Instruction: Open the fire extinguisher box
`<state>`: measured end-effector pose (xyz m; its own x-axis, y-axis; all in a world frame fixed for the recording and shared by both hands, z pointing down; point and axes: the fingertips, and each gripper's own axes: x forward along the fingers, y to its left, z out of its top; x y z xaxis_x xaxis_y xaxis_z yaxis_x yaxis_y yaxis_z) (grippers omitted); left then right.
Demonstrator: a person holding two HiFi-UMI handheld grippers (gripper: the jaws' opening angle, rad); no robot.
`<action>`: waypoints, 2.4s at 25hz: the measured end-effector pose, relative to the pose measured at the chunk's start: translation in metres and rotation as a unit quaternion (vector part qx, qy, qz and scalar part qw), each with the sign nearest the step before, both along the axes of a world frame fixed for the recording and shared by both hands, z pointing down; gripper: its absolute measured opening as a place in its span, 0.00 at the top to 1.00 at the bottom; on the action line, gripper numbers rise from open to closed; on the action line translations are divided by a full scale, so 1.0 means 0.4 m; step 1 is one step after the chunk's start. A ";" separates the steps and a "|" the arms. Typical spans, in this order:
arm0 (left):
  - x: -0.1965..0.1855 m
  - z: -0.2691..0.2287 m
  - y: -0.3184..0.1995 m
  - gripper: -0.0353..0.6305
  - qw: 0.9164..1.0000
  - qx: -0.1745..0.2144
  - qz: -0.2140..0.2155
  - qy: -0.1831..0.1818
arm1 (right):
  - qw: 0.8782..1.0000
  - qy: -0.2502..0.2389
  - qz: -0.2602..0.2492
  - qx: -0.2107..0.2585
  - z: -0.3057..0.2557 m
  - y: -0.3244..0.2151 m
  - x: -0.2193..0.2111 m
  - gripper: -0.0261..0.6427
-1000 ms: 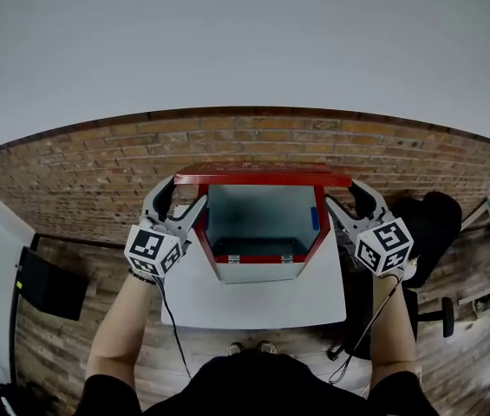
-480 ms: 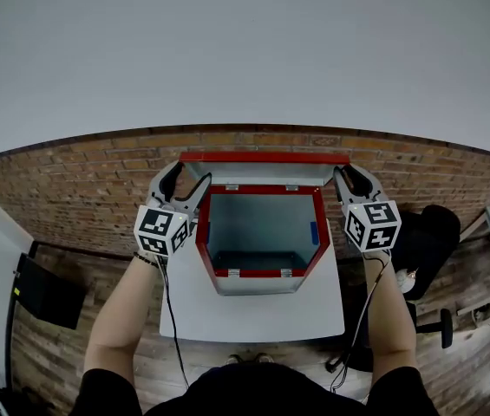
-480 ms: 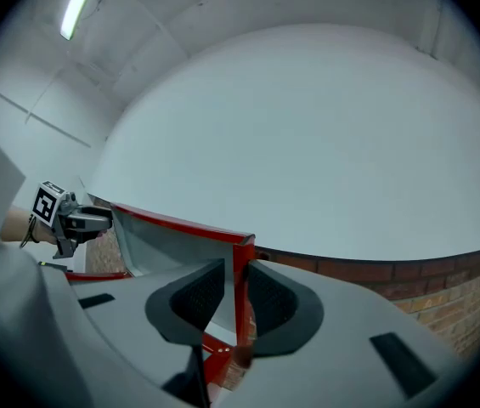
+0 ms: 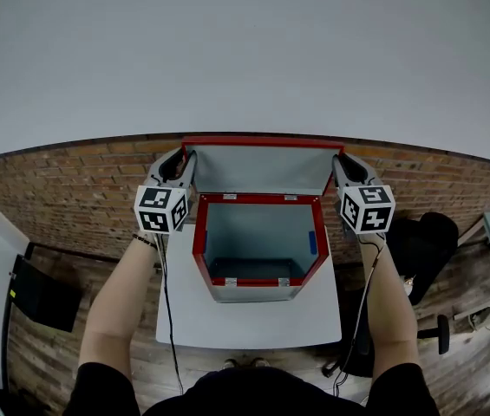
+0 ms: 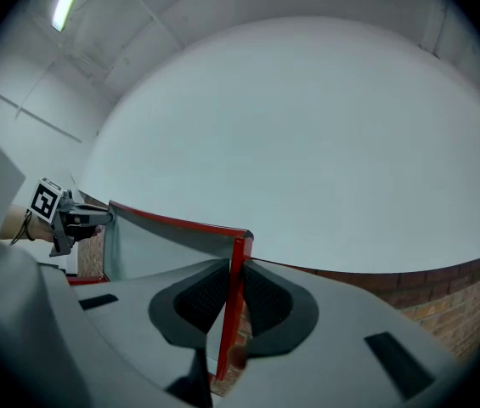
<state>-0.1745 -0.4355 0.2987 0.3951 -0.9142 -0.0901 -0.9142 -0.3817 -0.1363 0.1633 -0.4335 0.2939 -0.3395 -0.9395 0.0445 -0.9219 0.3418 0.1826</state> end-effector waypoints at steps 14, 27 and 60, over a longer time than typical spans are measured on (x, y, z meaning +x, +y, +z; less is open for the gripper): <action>-0.009 0.015 -0.088 0.77 0.999 -0.032 -0.011 0.017 | 1.000 -0.018 -0.001 -0.010 0.014 -0.095 -0.001 0.86; -0.007 0.017 -0.108 0.75 0.999 -0.041 -0.014 0.001 | 1.000 -0.023 -0.007 0.000 0.010 -0.115 -0.002 0.87; 0.093 0.745 0.680 0.87 0.988 -0.142 0.044 0.031 | 0.984 0.039 -0.115 -0.134 0.872 0.599 -0.244 0.93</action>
